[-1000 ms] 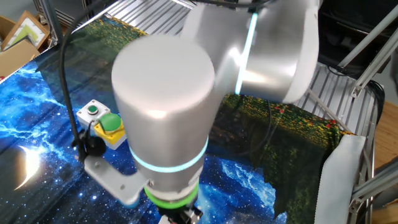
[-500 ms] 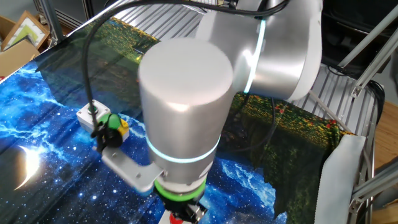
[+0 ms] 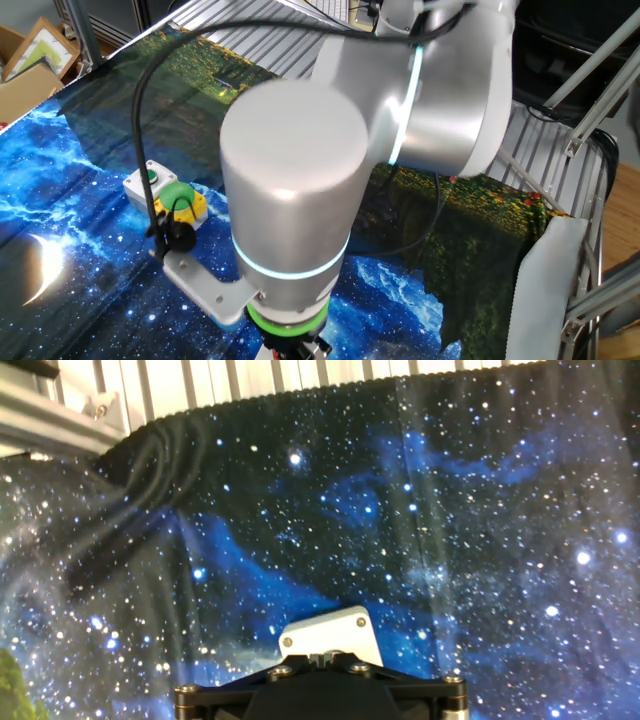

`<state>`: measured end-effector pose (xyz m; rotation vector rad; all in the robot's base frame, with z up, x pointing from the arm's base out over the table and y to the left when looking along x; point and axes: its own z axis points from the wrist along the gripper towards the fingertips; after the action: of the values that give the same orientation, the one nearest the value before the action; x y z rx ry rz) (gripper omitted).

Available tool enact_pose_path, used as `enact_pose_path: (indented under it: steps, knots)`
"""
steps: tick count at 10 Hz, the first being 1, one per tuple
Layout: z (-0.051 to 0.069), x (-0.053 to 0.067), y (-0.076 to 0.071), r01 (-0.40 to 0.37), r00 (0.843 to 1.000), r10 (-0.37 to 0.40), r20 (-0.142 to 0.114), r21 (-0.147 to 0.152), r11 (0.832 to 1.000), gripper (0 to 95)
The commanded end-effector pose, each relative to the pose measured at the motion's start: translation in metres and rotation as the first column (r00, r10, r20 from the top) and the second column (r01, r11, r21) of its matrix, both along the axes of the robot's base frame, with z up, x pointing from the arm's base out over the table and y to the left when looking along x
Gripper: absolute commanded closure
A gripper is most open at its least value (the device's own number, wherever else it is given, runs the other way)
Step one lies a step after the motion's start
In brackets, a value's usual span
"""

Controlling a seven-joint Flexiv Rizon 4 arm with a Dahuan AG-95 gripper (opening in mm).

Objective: Press three buttons from left to right in sequence

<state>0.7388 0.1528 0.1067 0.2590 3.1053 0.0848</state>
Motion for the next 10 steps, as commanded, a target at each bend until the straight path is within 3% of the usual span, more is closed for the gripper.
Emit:
enact_pose_path:
  steps: [1, 10]
  knots:
    - [0.000, -0.002, -0.002, -0.003, 1.000, 0.003, 0.003, 0.000, 1.000, 95.0]
    - [-0.018, -0.001, -0.004, 0.007, 1.000, -0.007, 0.012, 0.003, 1.000, 95.0]
